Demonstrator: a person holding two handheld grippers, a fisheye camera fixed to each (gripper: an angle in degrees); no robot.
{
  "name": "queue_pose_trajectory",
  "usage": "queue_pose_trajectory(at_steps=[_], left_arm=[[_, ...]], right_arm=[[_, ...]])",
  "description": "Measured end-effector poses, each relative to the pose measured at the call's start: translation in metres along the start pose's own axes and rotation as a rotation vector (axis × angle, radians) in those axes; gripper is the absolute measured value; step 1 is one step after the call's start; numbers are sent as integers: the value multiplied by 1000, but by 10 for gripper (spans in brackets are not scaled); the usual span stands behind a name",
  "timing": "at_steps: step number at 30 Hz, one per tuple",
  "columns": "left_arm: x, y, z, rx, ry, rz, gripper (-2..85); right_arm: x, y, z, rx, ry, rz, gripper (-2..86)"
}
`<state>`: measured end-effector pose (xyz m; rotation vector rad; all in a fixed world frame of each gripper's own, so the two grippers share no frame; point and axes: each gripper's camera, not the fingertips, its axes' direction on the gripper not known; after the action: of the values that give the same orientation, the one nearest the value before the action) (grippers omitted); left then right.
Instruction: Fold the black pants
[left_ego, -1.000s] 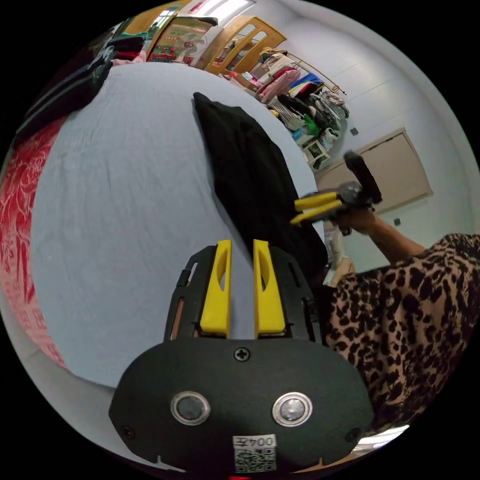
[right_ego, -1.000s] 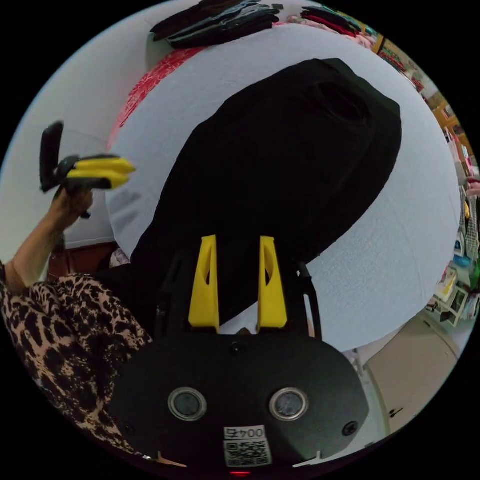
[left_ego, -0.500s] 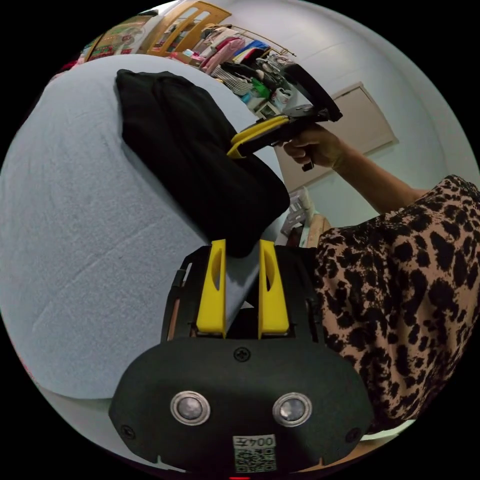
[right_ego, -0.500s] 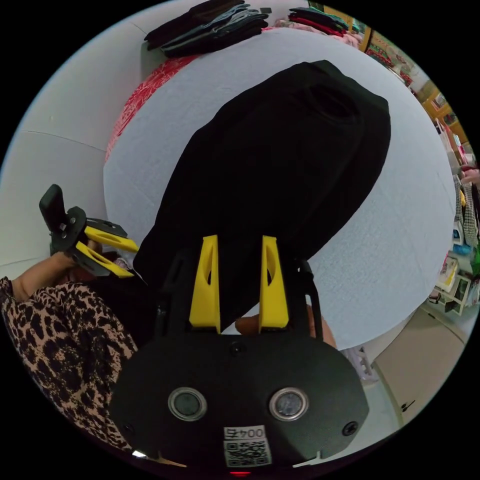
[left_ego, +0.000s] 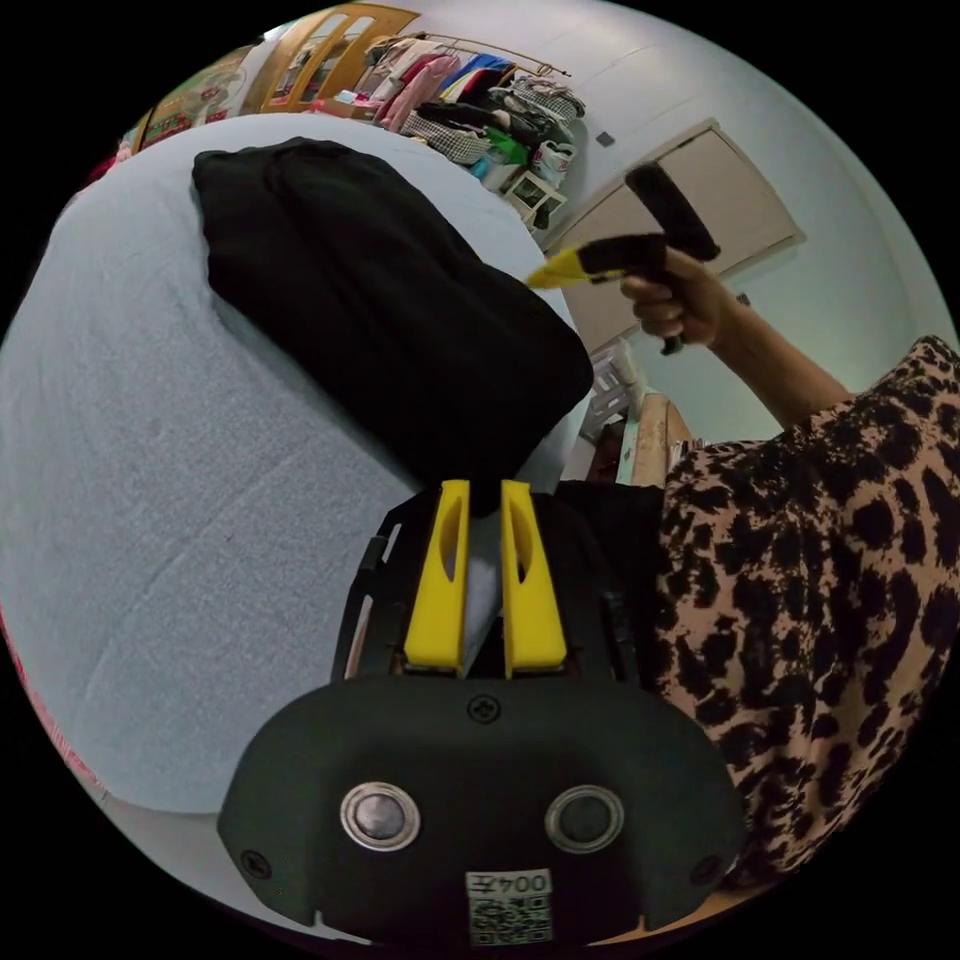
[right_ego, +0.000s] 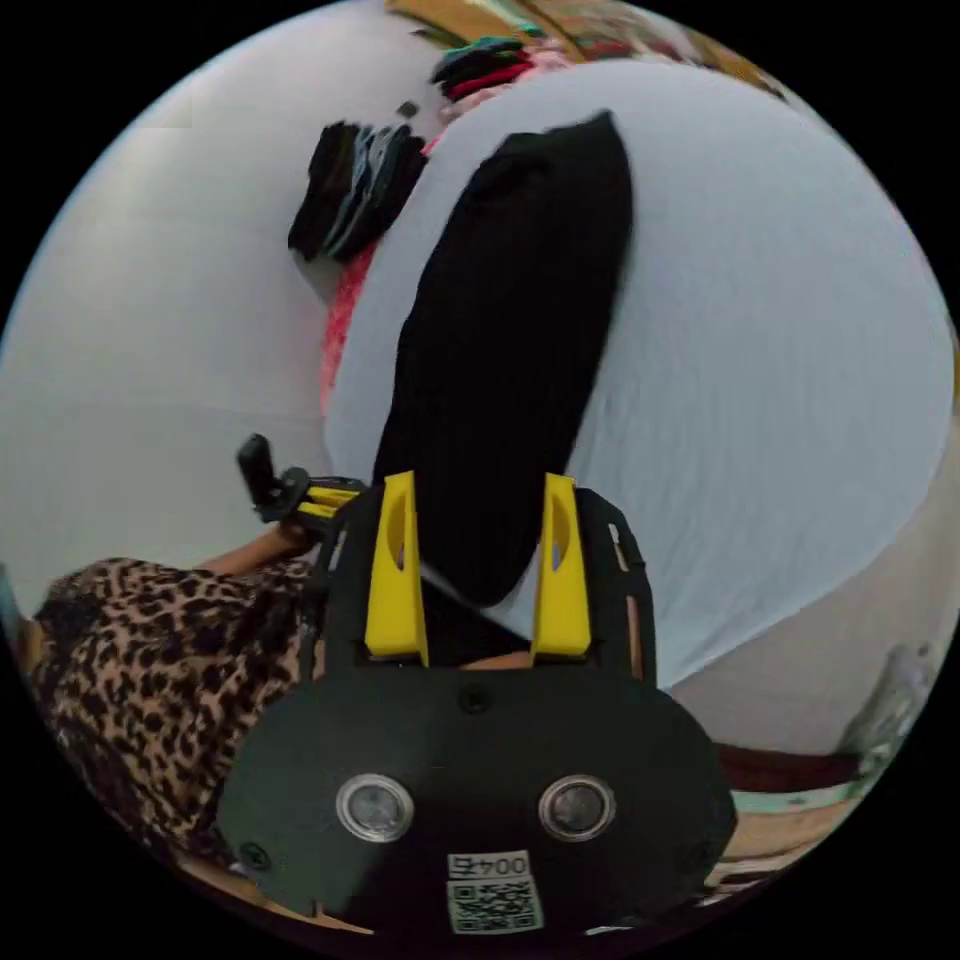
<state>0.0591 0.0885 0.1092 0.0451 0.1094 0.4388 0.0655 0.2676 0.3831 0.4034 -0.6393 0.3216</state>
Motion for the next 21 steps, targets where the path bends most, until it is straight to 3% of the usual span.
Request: queue_pose_trajectory(at_steps=[2,11,17,21], left_arm=[[2,2,4,-2,13,-8,60],[74,-3,-13,25,-199,197,126],[136,-30,44,-133,-458,533,183],[154,-24,84,-216,-762,700,141]], right_arm=[[43,44,9,31,-219,151,184],[86,107,63,127,-571,376,142],[66,110,51,163,-644,424,104],[45,102,40,154,-625,368,105]])
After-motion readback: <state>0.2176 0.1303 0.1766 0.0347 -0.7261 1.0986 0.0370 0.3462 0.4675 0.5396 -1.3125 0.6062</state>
